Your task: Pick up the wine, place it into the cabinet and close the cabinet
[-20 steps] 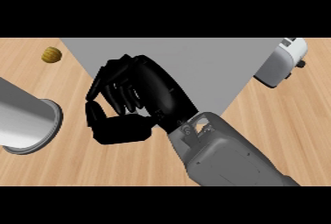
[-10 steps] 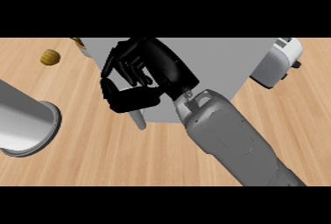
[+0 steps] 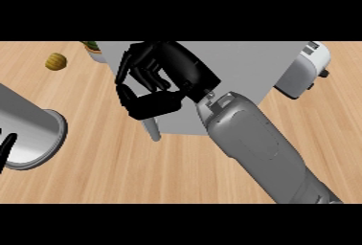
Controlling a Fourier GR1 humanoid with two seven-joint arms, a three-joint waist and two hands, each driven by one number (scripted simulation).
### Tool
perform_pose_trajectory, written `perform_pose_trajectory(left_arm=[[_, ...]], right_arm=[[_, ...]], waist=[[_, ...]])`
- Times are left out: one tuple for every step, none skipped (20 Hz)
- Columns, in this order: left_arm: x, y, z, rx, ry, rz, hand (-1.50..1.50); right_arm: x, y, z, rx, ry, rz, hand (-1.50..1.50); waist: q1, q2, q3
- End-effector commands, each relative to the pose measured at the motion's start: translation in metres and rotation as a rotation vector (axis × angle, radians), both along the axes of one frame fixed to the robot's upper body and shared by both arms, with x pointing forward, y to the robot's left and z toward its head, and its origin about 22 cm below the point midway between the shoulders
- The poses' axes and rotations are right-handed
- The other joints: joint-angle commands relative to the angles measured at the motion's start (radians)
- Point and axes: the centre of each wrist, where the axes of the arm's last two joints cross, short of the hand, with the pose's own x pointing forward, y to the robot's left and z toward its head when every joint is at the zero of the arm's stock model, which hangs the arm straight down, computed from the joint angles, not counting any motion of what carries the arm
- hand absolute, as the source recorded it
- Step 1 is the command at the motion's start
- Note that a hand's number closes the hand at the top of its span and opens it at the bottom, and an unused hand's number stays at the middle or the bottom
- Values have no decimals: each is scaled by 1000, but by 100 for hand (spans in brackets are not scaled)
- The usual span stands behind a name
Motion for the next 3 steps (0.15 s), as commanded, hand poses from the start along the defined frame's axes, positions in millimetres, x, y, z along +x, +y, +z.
perform_pose_trajectory(left_arm=[[10, -10, -2, -12, -7, 6, -150], [9, -10, -4, -7, 9, 13, -150], [16, -13, -5, 6, -5, 20, -150]], right_arm=[[45, -61, -6, -5, 15, -265, 150], [46, -59, 0, -4, 15, -270, 150], [44, -49, 8, 2, 17, -240, 150]], waist=[[-33, 46, 21], [-29, 42, 20], [-38, 44, 20]])
